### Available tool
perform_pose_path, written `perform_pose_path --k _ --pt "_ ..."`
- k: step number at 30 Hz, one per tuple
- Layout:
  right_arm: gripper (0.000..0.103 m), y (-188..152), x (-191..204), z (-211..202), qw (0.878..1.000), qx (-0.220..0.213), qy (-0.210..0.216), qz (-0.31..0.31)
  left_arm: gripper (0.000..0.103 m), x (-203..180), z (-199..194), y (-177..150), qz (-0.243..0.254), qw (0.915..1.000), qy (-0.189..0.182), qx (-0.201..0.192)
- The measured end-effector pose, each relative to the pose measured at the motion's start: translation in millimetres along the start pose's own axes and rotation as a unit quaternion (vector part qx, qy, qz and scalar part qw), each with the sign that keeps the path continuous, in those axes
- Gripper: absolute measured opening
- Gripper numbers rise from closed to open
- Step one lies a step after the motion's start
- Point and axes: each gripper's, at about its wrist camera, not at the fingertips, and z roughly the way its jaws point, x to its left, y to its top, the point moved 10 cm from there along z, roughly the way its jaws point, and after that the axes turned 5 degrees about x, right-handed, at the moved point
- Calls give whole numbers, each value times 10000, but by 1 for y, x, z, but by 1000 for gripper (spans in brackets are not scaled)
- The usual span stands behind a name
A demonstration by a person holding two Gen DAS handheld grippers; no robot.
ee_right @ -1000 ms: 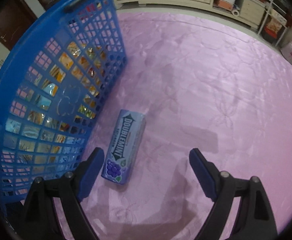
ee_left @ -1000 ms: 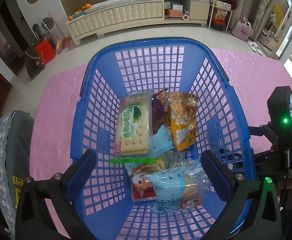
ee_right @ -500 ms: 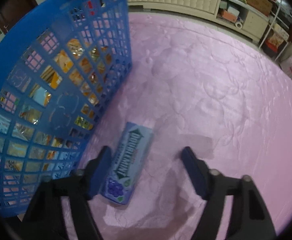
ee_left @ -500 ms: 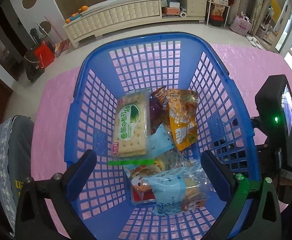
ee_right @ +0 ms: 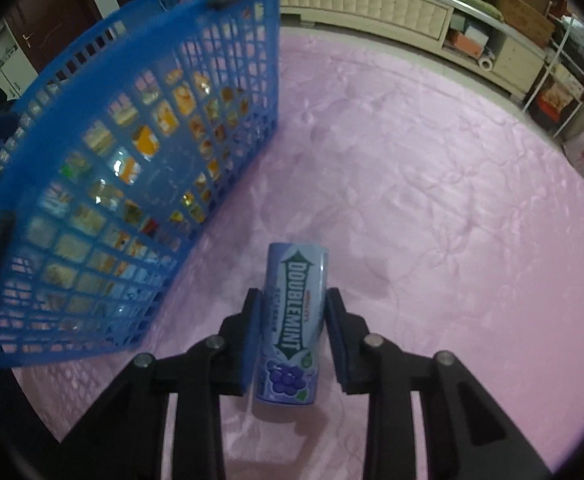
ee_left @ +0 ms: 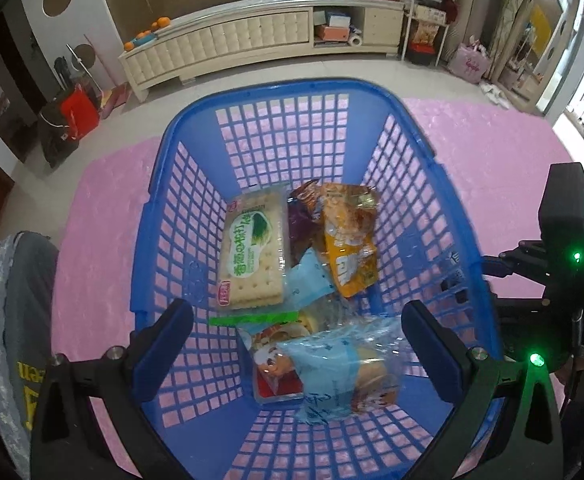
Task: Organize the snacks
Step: 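Carry the gum box over the basket with the right tool and release it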
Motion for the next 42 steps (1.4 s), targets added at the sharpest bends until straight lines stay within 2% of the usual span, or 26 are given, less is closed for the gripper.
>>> perform_pose_path --k 9,15,20,27,36,42 --pt "35 10 9 -65 9989 -425 -192 -96 103 8 -32 5 -9 9993 6 -381" --pt "35 23 29 -113 9965 -811 -173 -120 103 24 -53 8 -167 9983 -110 -555" --pt "35 36 48 -128 9951 -954 -134 -206 103 39 -65 7 -306 9971 -178 -680" --pt "35 65 62 -122 9948 -985 -15 -255 103 63 -72 1 -292 9963 -24 -805" --pt "35 87 90 -84 9966 -744 138 -323 103 98 -57 -11 -528 9959 -59 -732" --pt "35 99 91 -51 9985 -509 174 -89 103 111 -45 -3 -539 9959 -84 -721"
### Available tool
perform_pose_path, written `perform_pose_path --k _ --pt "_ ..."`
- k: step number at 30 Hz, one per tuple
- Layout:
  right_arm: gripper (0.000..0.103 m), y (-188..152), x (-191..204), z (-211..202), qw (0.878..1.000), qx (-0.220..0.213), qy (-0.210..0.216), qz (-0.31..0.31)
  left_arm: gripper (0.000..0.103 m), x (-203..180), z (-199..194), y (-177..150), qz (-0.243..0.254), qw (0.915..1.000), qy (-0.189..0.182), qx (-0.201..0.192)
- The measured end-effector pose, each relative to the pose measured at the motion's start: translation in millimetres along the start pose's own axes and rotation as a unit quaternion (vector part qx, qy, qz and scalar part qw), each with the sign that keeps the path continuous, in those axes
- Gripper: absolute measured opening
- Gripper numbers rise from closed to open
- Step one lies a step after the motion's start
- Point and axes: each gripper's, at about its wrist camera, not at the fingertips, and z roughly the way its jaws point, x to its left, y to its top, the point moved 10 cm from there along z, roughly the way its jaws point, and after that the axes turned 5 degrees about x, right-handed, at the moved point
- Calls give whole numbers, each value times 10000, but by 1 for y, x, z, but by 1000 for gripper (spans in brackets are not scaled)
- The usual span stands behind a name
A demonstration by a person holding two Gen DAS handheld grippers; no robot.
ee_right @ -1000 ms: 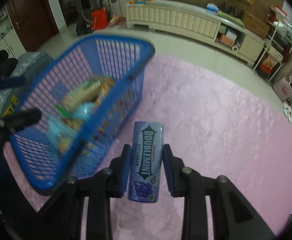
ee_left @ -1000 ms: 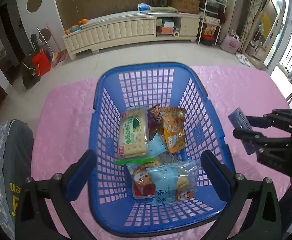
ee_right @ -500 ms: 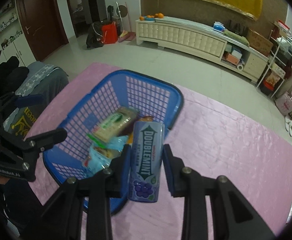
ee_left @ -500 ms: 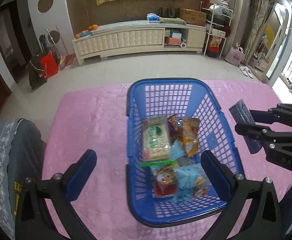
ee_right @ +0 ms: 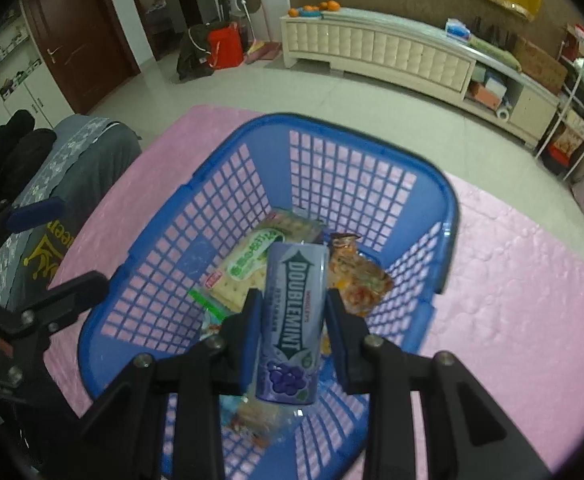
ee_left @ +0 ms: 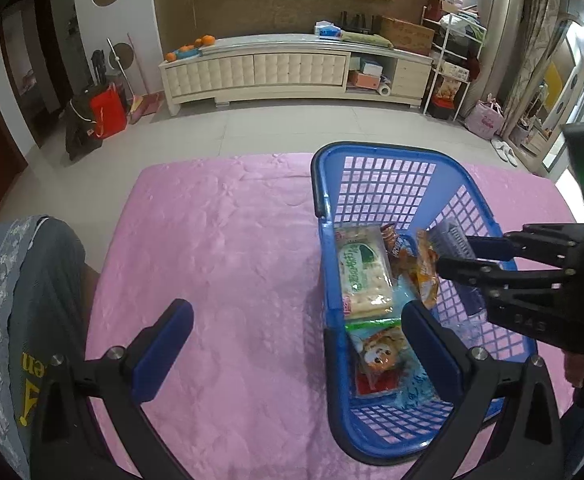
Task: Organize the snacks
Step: 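Carry the gum box over the basket with the right tool and release it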
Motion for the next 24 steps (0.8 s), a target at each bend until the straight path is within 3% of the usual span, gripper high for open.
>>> perform_pose_path --k 7,15,18,20,22,24 --pt "36 17 -10 23 9997 156 -57 184 103 2 19 22 184 9998 -10 13" --pt "39 24 -13 35 9981 311 -281 450 103 12 28 17 107 9999 -29 85" --pt "51 24 -6 26 9991 193 -71 364 103 12 24 13 87 9999 -29 86" --pt "69 23 -3 14 9994 52 -127 318 103 12 19 10 38 10000 -32 68" --pt "77 19 -3 -5 9993 -177 -210 248 103 12 12 5 -3 10000 -21 12" --pt "77 13 -2 -22 9991 -321 -191 213 103 9 3 0 -43 10000 -77 -43"
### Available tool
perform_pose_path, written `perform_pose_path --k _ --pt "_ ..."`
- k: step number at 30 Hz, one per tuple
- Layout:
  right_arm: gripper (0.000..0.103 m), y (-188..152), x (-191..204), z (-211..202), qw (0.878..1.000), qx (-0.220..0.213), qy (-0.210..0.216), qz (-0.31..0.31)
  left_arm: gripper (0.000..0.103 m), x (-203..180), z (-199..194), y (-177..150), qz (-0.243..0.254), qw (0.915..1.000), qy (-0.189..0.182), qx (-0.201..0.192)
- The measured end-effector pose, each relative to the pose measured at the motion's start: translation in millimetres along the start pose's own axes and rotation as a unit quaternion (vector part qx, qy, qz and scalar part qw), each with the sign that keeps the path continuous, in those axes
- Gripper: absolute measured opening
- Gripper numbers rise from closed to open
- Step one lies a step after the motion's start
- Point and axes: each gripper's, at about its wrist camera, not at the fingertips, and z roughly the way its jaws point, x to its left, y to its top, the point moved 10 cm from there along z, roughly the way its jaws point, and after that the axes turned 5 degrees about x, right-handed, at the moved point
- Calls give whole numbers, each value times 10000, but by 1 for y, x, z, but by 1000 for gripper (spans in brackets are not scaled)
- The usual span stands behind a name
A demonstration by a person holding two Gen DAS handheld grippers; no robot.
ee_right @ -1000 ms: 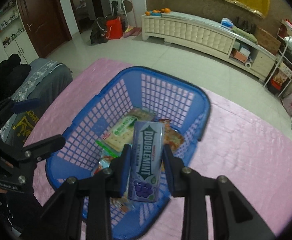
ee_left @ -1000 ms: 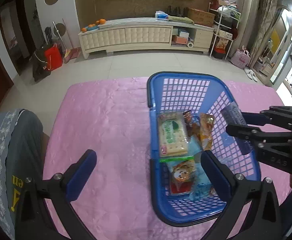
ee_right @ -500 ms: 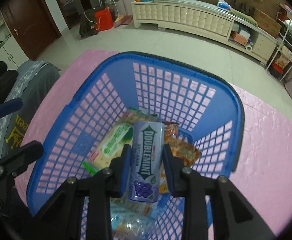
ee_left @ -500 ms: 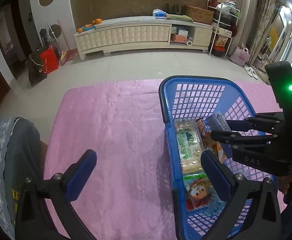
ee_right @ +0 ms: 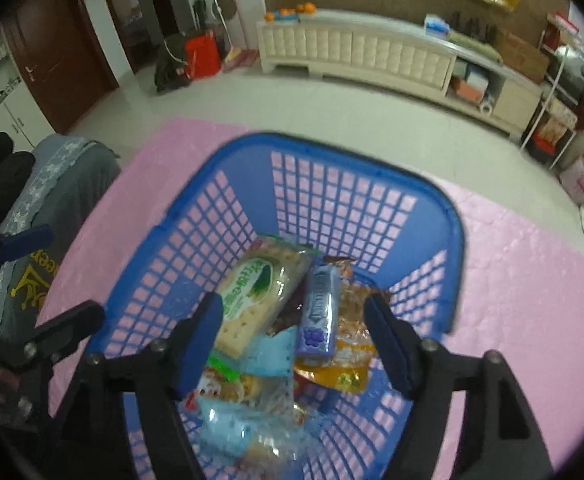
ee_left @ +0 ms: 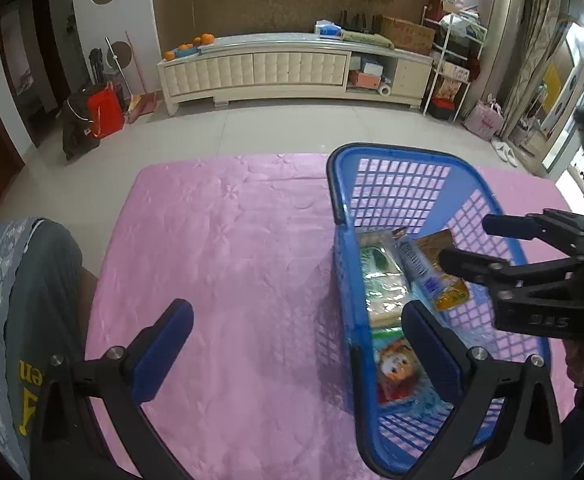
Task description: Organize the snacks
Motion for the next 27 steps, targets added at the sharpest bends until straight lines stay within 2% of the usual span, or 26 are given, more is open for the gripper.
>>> perform_pose_path --k 6,8,10,12,15,22,24,27 --pt "78 -25 -13 -51 9992 -388 -50 108 103 -12 -27 -19 -122 9996 -93 -243" --pt "79 -39 -21 -67 9983 -529 -148 216 103 -19 -41 -28 -123 9991 13 -400" --pt "80 -52 -27 -80 9969 -698 -189 317 103 -32 -52 -37 -100 9984 -196 -524" --pt "81 -67 -32 -90 9952 -839 -294 404 103 -45 -63 -50 -105 9971 -236 -713" --pt "82 -85 -33 -111 9912 -1151 -530 386 103 -54 -75 -65 -90 9957 -94 -918" --pt "86 -121 -34 -154 9765 -1855 -779 766 103 -78 -114 -99 -442 9871 38 -1541" --pt "87 -131 -33 -163 9737 -1967 -884 728 103 -84 -129 -105 -400 9841 145 -1726" --pt "87 -148 -28 -184 9673 -2255 -924 703 103 -98 -151 -109 -129 9804 96 -1963"
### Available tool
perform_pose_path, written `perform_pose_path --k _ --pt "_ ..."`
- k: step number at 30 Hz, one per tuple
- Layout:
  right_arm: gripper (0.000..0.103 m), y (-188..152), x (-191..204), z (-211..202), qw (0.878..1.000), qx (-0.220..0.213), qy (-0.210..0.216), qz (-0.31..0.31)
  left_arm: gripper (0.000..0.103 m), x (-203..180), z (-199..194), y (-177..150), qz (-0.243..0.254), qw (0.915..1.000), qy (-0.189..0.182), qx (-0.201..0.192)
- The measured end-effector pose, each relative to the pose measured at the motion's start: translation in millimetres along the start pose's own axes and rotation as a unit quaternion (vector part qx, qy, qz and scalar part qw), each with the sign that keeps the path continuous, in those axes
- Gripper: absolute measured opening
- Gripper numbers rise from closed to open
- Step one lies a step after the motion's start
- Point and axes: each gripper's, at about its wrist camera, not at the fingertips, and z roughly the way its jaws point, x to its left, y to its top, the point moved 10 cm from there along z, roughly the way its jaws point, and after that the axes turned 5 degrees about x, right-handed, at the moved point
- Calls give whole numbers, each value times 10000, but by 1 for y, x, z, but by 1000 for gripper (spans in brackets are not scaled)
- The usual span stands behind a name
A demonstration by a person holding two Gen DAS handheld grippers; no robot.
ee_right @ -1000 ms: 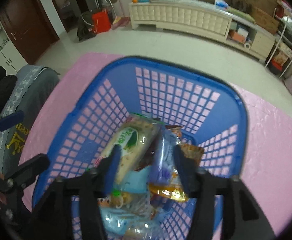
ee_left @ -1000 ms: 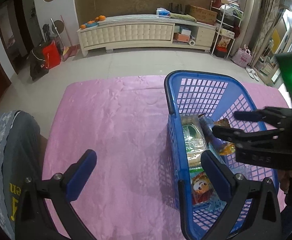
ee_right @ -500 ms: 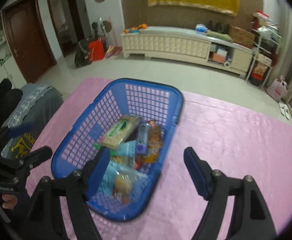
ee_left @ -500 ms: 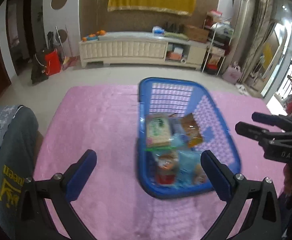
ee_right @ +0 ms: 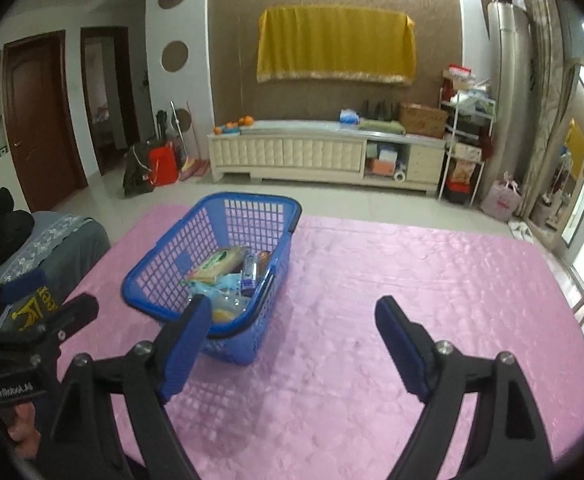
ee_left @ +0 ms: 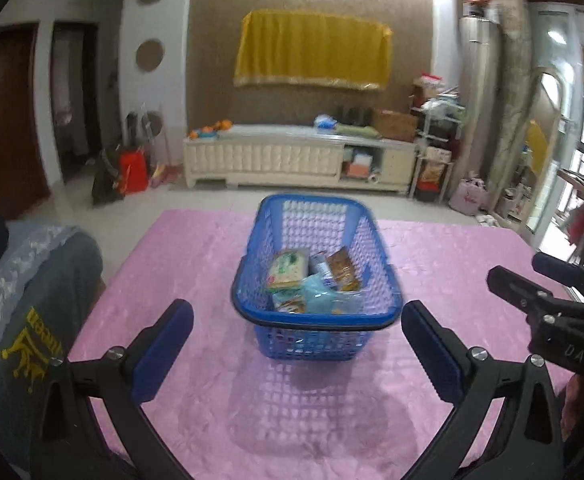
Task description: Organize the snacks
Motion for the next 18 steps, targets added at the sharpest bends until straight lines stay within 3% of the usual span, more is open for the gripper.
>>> perform_pose_path --k 3,7,10,14,18 --pt "88 -4 -3 -24 9997 -233 -53 49 103 -11 -24 0 112 9996 -15 -259" --pt "103 -6 -2 -61 9982 -587 32 70 103 -25 -51 -6 176 9985 -178 -485" --pt "103 -8 1 -78 9978 -656 -119 -69 103 -35 -70 -10 201 9979 -329 -527" --pt "103 -9 3 -98 9970 -710 -208 -215 103 -35 -96 -3 244 9954 -93 -922" --pt "103 -14 6 -111 9964 -819 -179 -155 103 -38 -109 -4 287 9941 -33 -1046"
